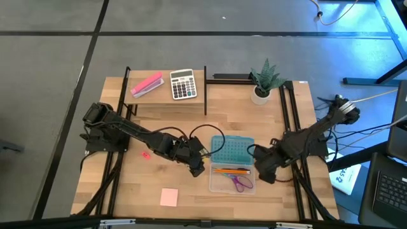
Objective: Pack school essentials
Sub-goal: Put the yellow crayon box into the blue supply box
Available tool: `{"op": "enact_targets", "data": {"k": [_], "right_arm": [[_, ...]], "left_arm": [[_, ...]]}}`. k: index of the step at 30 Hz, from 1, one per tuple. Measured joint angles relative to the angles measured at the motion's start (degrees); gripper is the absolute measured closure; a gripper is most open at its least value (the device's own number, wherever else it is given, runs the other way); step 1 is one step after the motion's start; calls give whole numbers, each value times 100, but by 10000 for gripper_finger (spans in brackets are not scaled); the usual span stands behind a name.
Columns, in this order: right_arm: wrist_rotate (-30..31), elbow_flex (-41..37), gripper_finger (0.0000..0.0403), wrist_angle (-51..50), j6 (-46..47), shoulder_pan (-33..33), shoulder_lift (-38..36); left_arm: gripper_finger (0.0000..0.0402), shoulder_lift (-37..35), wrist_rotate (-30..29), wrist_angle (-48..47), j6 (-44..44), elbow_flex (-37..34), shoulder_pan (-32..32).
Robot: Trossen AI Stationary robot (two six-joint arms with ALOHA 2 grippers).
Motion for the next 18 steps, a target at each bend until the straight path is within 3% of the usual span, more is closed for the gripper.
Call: {"op": "enact_targets", "data": {"k": [18], "right_arm": [[-415,0,274,779,-629,2,1749]], "left_arm": [[88,-1,-1,-2,0,0,-15]]}}
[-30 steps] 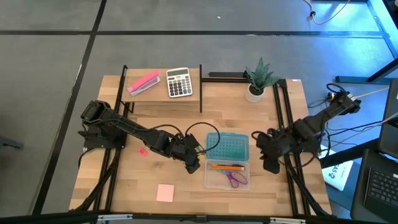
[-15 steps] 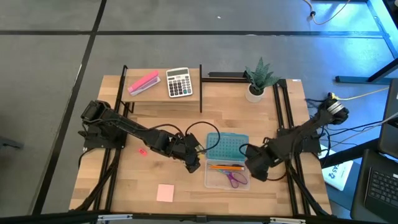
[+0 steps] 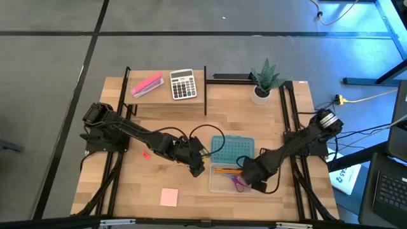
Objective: Pack school essentials
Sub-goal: Put the yellow crayon box into the blue supply box
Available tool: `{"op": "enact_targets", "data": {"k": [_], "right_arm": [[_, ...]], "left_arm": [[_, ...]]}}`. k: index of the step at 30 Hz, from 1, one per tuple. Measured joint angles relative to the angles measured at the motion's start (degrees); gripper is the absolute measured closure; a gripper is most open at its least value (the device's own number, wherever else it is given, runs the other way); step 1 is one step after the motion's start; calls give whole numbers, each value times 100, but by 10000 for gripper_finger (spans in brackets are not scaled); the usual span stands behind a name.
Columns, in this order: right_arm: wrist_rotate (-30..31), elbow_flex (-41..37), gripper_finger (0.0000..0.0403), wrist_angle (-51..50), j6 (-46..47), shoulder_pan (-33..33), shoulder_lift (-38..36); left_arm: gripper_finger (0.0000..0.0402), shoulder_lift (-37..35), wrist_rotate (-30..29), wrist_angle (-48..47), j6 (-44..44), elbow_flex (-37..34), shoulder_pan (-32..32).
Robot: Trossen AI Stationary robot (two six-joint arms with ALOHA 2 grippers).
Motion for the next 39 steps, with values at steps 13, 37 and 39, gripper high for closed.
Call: {"op": "enact_targets", "data": {"k": [13,37,39], "right_arm": [[458,-2,274,1087,-190,-11,202],[1881,0,274,1457,756,116,-1588],[2058,0,274,1503,747,116,-1748]], "left_arm": [[88,0,1,2,-4,0,0],[88,-4,267,1055,2347,0,-9],[88,16,263,1282,2823,2,-9]]}}
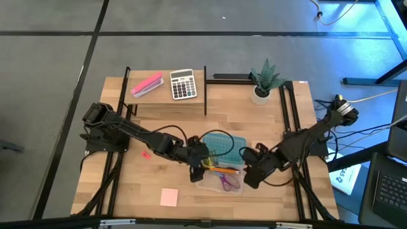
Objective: Pack school essentials
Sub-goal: Put the yellow crayon box into the blue supply box
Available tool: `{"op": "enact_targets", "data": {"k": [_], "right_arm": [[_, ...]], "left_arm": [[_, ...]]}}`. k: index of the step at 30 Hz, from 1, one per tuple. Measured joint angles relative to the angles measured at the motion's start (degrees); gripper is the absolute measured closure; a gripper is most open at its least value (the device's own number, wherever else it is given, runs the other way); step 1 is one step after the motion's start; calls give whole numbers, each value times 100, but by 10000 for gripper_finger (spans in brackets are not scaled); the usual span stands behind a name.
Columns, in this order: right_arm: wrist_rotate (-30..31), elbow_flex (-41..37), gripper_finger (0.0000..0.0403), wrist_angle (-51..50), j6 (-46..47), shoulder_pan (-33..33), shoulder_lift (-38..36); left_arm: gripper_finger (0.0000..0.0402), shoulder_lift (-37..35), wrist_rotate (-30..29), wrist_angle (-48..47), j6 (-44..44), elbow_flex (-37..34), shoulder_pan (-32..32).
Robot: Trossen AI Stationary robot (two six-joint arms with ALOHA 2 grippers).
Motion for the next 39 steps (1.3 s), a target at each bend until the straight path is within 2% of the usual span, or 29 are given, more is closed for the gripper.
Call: {"op": "enact_targets", "data": {"k": [4,11,25,39], "right_arm": [[282,0,274,137,-110,-2,-184],[338,0,274,243,-370,-4,-404],[473,0,274,525,-773,-7,-599],[455,0,274,553,-782,-7,-603]], "left_arm": [[88,111,8,279,591,2,0],[88,496,37,726,1082,2,-126],[88,1217,28,1310,1349,2,-214],[88,1469,239,1240,1430,-2,-315]]}}
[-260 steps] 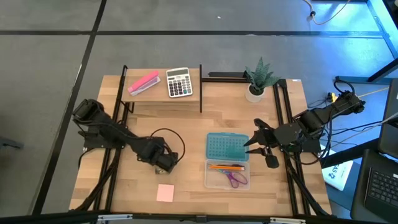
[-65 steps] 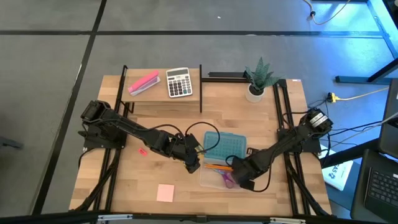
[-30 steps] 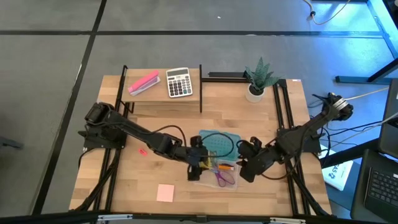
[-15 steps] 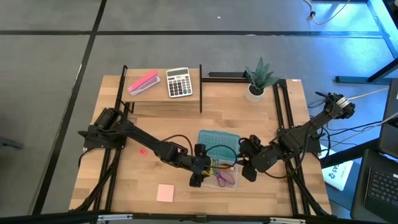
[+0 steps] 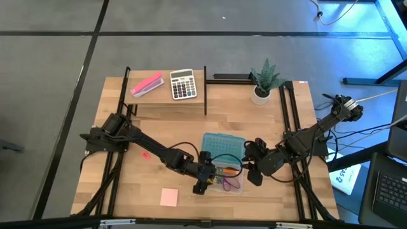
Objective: Pack school essentials
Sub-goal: Put the yellow crayon box into the blue supply box
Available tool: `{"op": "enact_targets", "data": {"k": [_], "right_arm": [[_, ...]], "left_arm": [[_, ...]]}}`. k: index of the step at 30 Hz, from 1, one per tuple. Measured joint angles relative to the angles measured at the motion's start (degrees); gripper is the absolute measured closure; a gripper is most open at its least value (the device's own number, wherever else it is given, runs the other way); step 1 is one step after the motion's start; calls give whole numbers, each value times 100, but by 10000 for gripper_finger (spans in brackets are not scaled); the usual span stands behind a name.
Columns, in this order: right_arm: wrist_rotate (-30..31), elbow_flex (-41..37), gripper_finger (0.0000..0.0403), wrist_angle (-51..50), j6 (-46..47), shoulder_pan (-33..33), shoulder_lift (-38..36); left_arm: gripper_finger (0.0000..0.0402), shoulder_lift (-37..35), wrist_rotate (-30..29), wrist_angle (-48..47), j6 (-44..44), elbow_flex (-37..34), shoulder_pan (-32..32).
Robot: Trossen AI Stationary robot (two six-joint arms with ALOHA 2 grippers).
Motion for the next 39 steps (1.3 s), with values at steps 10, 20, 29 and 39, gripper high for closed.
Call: {"op": "enact_targets", "data": {"k": [10,20,29,39], "right_arm": [[-2,0,274,1,8,0,0],[-2,0,274,7,11,0,0],[-2,0,274,9,11,0,0],[-2,0,274,9,11,0,2]], "left_arm": [[88,84,-26,8,4,0,33],[88,86,-46,4,4,0,66],[75,86,-14,-5,2,0,68],[15,86,-4,-1,-6,0,105]]}}
